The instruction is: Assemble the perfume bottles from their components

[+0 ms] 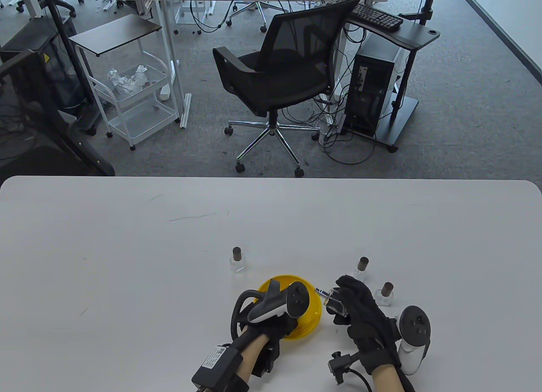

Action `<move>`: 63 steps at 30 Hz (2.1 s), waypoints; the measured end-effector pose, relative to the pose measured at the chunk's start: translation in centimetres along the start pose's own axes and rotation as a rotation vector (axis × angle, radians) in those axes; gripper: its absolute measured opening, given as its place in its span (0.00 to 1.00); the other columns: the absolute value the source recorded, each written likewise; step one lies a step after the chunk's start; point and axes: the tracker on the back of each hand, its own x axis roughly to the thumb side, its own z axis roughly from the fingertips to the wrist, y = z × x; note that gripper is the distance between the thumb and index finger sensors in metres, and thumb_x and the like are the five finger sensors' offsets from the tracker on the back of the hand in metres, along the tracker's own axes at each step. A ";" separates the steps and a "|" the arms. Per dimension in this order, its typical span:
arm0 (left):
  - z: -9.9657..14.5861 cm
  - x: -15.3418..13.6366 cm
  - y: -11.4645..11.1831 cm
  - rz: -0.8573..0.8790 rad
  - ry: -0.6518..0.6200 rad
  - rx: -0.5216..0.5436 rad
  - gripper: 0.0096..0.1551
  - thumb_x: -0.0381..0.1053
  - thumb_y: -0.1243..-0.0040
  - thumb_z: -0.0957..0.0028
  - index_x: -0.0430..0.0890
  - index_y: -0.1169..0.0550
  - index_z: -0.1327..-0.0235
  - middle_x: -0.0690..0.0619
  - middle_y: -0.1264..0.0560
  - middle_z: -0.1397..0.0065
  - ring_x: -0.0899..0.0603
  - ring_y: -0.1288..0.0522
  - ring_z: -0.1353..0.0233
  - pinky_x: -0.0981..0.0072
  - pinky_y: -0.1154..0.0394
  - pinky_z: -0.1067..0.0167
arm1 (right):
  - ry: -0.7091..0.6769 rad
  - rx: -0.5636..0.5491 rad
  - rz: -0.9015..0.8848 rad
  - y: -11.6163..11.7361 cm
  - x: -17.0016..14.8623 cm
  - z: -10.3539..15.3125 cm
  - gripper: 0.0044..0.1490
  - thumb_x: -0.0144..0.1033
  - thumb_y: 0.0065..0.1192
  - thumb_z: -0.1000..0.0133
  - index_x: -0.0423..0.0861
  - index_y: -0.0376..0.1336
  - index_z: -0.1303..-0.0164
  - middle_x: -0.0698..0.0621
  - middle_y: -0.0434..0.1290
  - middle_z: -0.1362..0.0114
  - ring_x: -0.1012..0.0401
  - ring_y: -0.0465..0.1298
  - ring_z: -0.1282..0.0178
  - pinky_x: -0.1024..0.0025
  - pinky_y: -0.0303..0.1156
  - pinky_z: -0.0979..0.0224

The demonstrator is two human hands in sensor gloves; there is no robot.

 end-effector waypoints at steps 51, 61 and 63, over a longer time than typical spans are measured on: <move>8.6 -6.9 -1.7 0.918 -0.251 0.347 0.28 0.40 0.40 0.43 0.54 0.25 0.28 0.44 0.31 0.23 0.39 0.21 0.34 0.57 0.20 0.38 | 0.059 0.299 0.171 6.0 -2.3 0.8 0.32 0.40 0.56 0.33 0.36 0.57 0.23 0.41 0.76 0.34 0.47 0.81 0.48 0.67 0.79 0.51; 9.1 -5.0 -1.8 0.820 -0.295 0.367 0.47 0.59 0.34 0.48 0.50 0.39 0.16 0.35 0.47 0.16 0.31 0.33 0.25 0.49 0.28 0.31 | 0.117 0.464 -0.010 8.0 -2.8 1.2 0.36 0.36 0.55 0.32 0.31 0.50 0.20 0.36 0.71 0.29 0.45 0.80 0.42 0.63 0.81 0.47; 9.0 -4.5 -2.0 0.777 -0.314 0.321 0.53 0.62 0.32 0.51 0.49 0.43 0.15 0.34 0.52 0.16 0.29 0.38 0.23 0.46 0.32 0.29 | 0.132 0.478 -0.041 8.4 -3.0 1.3 0.37 0.35 0.54 0.32 0.31 0.49 0.20 0.35 0.71 0.28 0.45 0.79 0.41 0.63 0.81 0.47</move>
